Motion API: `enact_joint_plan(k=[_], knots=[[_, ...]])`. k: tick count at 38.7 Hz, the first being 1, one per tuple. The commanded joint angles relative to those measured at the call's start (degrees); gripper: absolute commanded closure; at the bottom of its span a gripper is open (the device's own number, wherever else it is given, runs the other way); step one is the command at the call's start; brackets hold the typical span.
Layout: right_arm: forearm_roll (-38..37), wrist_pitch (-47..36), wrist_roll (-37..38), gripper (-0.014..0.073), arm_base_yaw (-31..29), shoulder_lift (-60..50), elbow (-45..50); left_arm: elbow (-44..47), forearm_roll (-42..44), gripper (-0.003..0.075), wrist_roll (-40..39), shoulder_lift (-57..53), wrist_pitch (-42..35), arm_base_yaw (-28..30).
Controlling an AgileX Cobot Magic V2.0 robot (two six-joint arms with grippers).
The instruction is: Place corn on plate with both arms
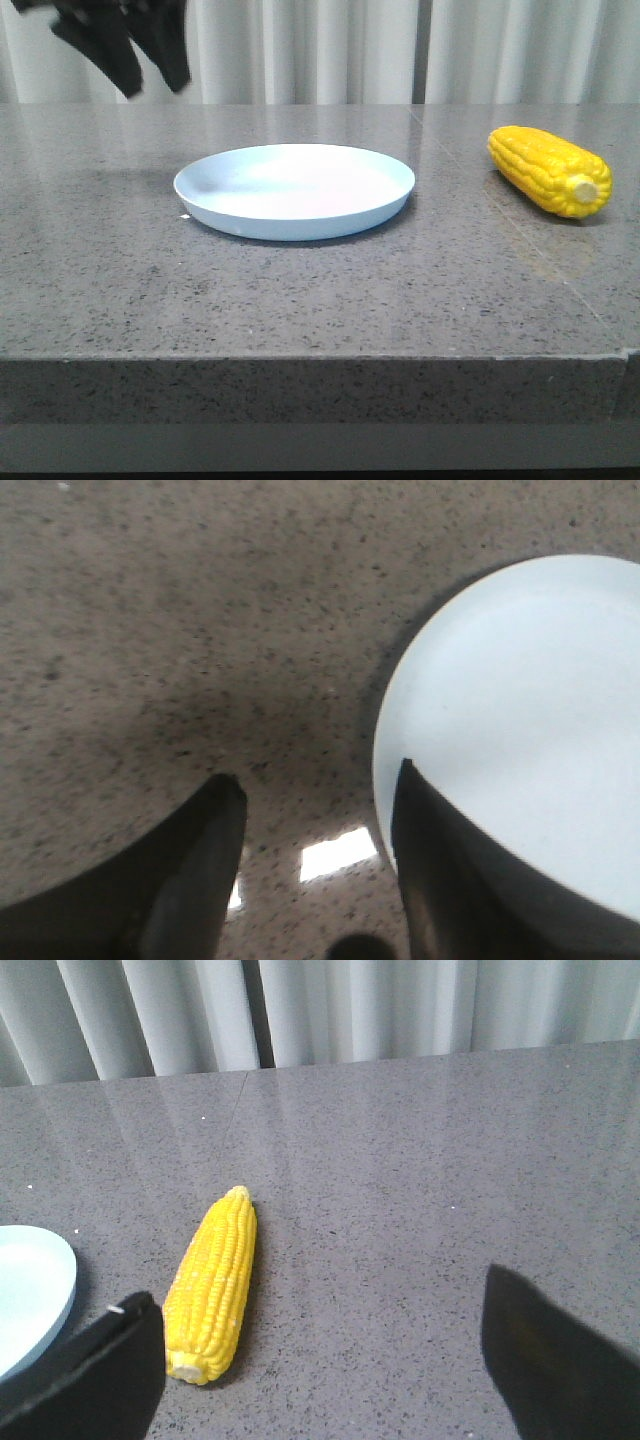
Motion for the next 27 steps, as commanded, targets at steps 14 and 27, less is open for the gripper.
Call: enact_joint_plan(k=[14, 27], knots=[[0.1, -4.2, -0.3, -0.0068, -0.3, 0.6, -2.2, 9.5, 7.7, 0.0741, -3.1, -16.1, 0.0, 11.9], [0.1, -4.2, -0.3, -0.0068, -0.3, 0.6, -2.2, 30.4, 7.7, 0.0741, -3.1, -36.7, -15.2, 16.5]])
